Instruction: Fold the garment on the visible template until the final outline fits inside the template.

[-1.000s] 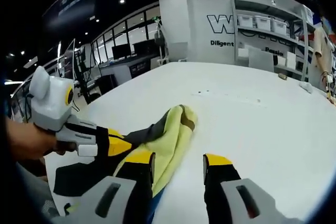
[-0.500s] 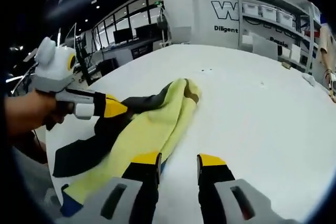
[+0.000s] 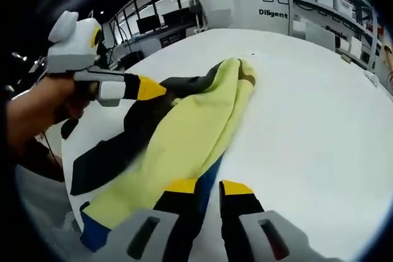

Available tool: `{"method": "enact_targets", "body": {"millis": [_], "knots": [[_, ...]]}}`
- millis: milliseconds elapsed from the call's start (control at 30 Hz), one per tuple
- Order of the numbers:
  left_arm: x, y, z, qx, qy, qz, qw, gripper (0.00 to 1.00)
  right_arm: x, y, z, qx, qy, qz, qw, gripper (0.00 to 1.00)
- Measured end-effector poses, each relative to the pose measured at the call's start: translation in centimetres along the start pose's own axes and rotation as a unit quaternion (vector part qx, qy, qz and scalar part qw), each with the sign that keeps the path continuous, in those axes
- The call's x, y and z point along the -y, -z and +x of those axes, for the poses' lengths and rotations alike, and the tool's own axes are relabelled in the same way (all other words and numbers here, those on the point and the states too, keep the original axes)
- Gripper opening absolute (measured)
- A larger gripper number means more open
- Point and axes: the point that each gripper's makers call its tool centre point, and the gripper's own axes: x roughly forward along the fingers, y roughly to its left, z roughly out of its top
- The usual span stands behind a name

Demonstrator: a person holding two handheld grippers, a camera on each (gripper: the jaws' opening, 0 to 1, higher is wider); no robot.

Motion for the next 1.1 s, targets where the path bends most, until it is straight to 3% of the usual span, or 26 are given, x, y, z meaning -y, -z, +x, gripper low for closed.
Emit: {"method": "enact_targets", "body": {"millis": [133,167,367,767,833,900,1100], "knots": [[-0.2,0.0,0.0,-0.001,0.001,0.0,1.0,0.0,0.0,0.0,0.3,-0.005,0.004,-0.006,1.0,0.0],[-0.3,0.1,0.0,-0.003,0.0,0.001,1.0,0.0,0.4,-0.1,0.4,-0.003,0.015,-0.026,0.9995,0.0],[-1.3,-0.1,-0.2,-0.003,-0.005,0.004,1.0,0.0,0.9,-0.2,0.1,0.003,0.024,-0.024,0.9994,0.0],[-6.2,-0.5,-0.2,-0.011,-0.045,0.025,0.9986,0.0,6.4,-1.5,-3.8,0.056,0.099,0.017,0.9934,0.0],[-6.6,-0.7,-0.3,-0.011,-0.041,0.011,0.999,0.0,7.0,-1.4,-4.1,0.056,0.104,0.024,0.9927,0.0],[-5.4,-1.2,-0.2,-0.007,-0.011,-0.01,0.9999,0.0,7.4,-1.3,-4.1,0.055,0.107,0.026,0.9923,0.0],[-0.1,-1.6,0.4,0.008,0.035,0.01,0.9993,0.0,7.1,-1.3,-3.8,0.053,0.107,0.028,0.9925,0.0]]}}
